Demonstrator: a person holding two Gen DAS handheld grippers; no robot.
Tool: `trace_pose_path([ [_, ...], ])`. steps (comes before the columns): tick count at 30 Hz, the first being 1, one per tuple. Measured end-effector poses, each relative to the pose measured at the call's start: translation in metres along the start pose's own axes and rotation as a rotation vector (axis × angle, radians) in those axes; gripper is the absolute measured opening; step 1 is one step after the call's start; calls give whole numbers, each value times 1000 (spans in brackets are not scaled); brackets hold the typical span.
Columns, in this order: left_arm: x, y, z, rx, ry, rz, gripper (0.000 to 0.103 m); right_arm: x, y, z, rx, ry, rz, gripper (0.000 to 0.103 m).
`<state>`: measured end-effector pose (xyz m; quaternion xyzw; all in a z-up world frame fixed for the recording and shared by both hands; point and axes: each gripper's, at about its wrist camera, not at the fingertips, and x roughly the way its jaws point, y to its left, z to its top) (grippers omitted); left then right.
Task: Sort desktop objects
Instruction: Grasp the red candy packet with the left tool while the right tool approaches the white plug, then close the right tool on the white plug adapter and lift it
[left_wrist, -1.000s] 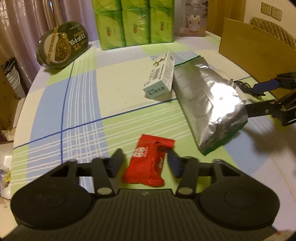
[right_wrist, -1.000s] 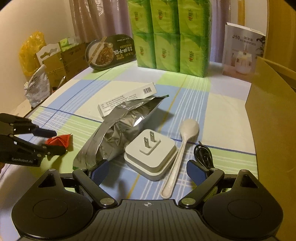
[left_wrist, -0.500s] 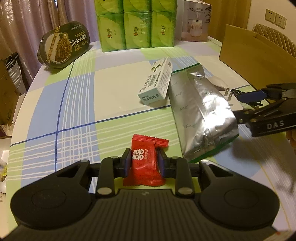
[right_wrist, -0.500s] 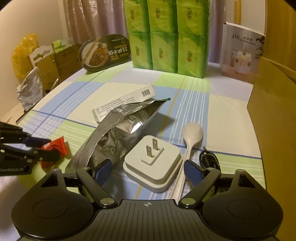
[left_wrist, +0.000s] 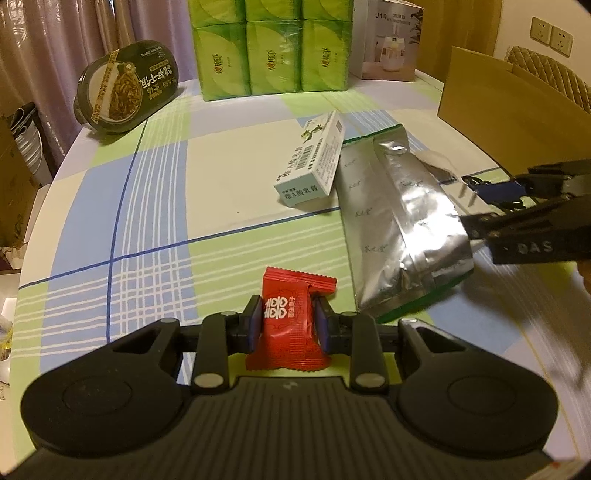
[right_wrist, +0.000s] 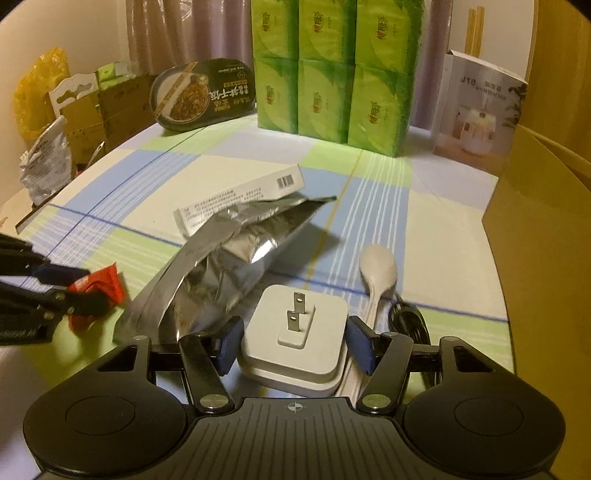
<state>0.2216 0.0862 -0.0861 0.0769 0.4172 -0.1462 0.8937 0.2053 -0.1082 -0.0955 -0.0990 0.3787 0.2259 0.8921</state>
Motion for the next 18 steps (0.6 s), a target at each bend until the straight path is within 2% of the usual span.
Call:
trace_pose_path([
  [8,-15,-18,-10,37,31,-12,25,-53,-5,-33,9,37,23,58],
  [12,-27,-27,-15,13,57,-11,25,-79,-8,-55,5,58,25,58],
  [18,-46,-76,-34,47,72,-22,25,-105,-12,-78,14,73,19,58],
])
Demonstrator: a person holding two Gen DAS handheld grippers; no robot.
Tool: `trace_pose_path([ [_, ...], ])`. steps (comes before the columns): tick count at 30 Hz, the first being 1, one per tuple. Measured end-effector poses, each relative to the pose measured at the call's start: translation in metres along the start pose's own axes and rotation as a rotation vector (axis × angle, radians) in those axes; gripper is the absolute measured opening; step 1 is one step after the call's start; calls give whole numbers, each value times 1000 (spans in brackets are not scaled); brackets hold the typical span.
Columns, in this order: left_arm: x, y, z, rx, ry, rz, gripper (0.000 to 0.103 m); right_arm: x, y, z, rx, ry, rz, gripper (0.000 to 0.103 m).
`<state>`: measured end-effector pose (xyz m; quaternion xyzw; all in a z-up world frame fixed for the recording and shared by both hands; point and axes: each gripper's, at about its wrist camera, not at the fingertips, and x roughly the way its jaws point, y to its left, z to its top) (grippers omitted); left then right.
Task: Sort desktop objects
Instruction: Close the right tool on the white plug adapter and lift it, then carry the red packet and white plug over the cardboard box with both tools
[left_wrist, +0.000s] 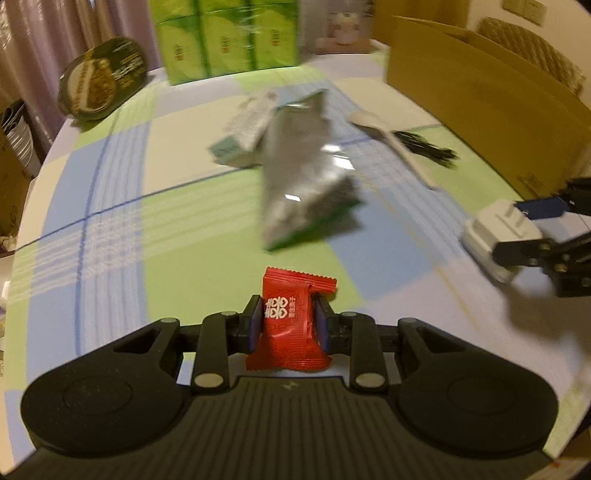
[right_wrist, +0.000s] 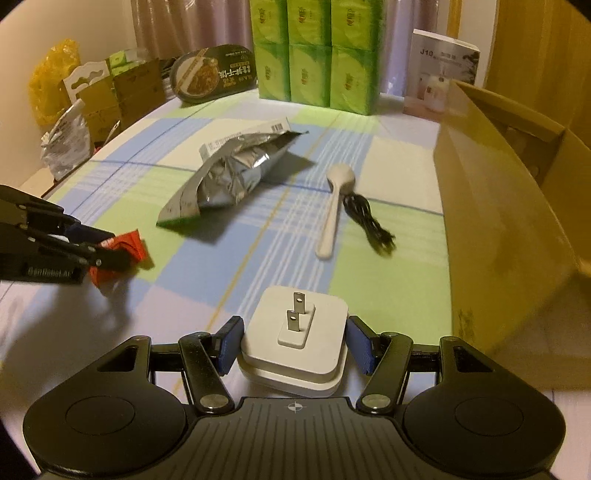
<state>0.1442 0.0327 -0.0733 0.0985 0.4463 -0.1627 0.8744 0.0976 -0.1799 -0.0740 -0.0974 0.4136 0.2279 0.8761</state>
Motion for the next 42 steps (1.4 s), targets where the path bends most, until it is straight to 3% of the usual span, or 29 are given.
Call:
trace_pose_path([
  [5,-17,-50,-14,27,-26,-30,25,-14,-4,-21,11,3,-17,58],
  [10,-22,-77,-20,21,-38,-46,25,-23,-9,-32,31,1,-24,58],
  [22,-31,-87,-24,-5,-33,-23,25,-39,-14,-35,62,-38,-26,58],
  [42,-71,-110,-9,2,-93,-5,25,-90,-20,-28,81,-140,-37,58],
])
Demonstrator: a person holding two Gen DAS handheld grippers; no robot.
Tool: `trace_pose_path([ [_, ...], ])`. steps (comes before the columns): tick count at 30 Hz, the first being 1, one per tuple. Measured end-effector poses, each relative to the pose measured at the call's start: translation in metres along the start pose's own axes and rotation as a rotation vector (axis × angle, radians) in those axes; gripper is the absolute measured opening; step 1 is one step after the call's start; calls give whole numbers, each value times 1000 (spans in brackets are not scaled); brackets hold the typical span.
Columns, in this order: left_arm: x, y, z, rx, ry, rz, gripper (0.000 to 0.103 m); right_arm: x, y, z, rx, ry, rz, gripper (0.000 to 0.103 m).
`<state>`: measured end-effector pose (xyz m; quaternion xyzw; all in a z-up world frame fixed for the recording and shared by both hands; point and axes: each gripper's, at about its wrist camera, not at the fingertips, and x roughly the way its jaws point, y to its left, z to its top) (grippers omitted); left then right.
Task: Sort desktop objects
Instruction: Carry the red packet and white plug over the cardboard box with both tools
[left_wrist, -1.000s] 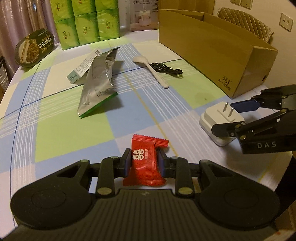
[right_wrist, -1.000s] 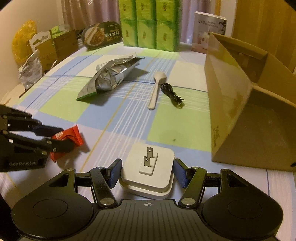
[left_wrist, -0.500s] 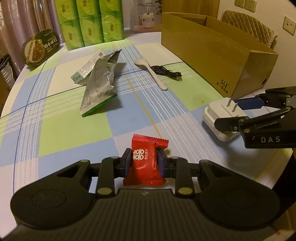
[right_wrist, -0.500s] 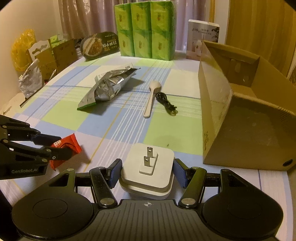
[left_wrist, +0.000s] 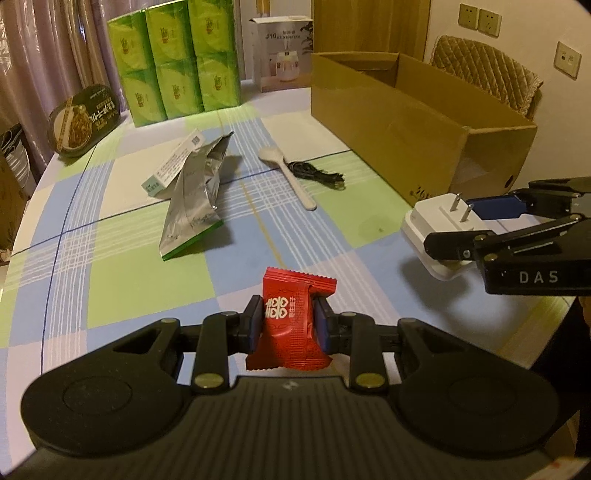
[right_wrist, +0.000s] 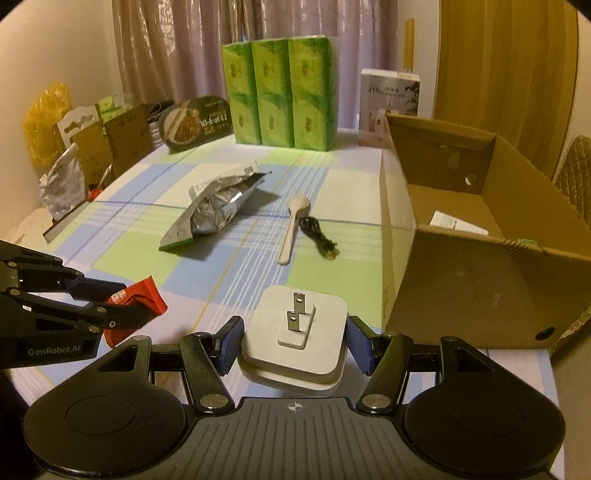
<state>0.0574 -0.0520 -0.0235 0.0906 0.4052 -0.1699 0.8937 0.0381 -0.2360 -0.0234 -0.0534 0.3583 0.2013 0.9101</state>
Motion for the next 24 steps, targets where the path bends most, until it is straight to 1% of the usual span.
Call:
trace_pose_path([
  [10,-20,-14,5,11,-29,-3,25,-24,-6,3,9,-43,-14,58],
  [19,-26,-23,8,21,-44,-9,25,-39,-16,5,20,-71,-30,58],
  [24,-28,-27,16,28,-55,-17,25,-48,-21,8,17,-94,-41,58],
])
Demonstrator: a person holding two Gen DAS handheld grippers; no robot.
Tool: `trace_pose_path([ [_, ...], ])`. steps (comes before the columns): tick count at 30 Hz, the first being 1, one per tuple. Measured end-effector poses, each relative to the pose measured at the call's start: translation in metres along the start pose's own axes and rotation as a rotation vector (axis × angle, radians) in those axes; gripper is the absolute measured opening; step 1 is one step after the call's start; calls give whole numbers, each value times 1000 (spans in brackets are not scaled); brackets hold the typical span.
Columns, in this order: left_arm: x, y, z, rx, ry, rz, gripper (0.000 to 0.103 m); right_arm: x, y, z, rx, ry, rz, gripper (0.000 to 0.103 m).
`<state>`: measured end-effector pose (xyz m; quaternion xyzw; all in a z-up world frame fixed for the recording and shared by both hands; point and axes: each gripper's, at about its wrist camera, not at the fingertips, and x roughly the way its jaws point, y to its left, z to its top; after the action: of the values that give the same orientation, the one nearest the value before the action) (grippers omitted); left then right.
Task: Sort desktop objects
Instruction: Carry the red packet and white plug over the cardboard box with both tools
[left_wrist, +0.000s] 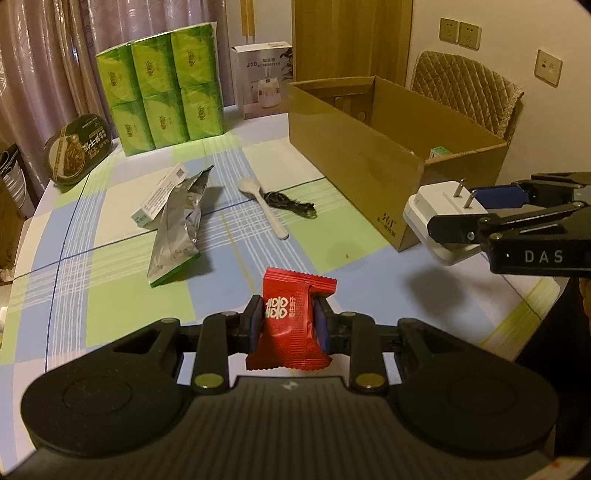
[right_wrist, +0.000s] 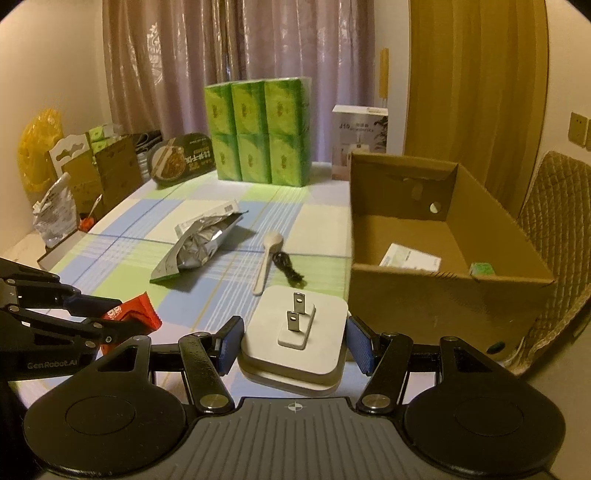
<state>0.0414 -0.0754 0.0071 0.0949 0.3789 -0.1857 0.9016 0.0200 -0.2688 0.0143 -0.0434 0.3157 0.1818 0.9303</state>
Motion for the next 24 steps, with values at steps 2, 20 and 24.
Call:
trace_pose_path([
  [2,1,-3,5,5,-6,-4,25,-3,-4,3,0,-10,-6,58],
  [20,24,-55,92,68,-95,-103,24,-16,-77,50,8,-115,-110,58],
  [24,34,-68,111,76,-111,-130,24,-10,-96,59,10,-124,-134,58],
])
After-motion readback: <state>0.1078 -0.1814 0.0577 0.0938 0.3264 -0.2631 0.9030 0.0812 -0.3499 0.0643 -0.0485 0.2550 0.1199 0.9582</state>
